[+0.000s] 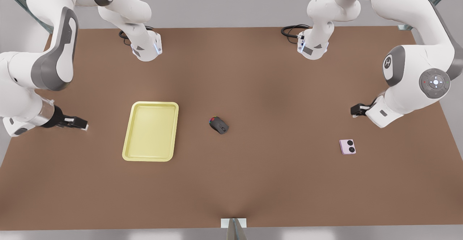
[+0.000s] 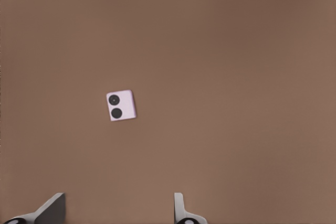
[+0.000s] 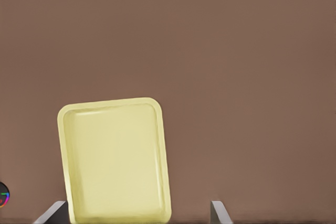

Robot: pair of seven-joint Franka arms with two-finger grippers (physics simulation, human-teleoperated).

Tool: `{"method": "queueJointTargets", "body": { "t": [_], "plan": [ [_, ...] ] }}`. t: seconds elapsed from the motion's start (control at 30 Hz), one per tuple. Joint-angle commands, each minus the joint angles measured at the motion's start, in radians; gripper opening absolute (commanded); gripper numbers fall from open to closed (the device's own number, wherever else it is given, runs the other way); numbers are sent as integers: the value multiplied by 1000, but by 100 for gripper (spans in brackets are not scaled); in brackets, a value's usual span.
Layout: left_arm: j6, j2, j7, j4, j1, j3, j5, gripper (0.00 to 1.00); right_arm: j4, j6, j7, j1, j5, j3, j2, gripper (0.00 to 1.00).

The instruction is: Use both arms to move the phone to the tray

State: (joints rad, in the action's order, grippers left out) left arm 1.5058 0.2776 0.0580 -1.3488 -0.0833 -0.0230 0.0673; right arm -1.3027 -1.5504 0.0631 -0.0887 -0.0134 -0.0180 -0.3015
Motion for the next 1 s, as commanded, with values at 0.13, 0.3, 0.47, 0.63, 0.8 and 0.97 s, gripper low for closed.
{"method": "queueJointTargets", "body": {
  "t": [0.13, 0.3, 0.47, 0.63, 0.8, 0.97],
  "plan": [
    [181, 80, 5, -36, 8, -14, -8, 100, -47, -62, 38, 0, 0, 1, 42, 100],
    [692, 127, -1, -398, 19, -81, -113, 100, -10, -65, 24, -9, -2, 1, 16, 100],
    [810, 216, 23, -426, 71, -87, -135, 100, -7, -65, 26, -2, 4, 1, -1, 100],
    [857, 276, 25, -437, 111, -87, -166, 100, -7, -71, 26, 0, 6, 1, -8, 100],
    [952, 305, 46, -501, 114, -87, -165, 100, -7, -71, 26, 0, 6, 1, -8, 100],
    [950, 338, 125, -503, 123, -89, -164, 100, -7, -71, 26, 0, 6, 1, -8, 100]
  ]
}}
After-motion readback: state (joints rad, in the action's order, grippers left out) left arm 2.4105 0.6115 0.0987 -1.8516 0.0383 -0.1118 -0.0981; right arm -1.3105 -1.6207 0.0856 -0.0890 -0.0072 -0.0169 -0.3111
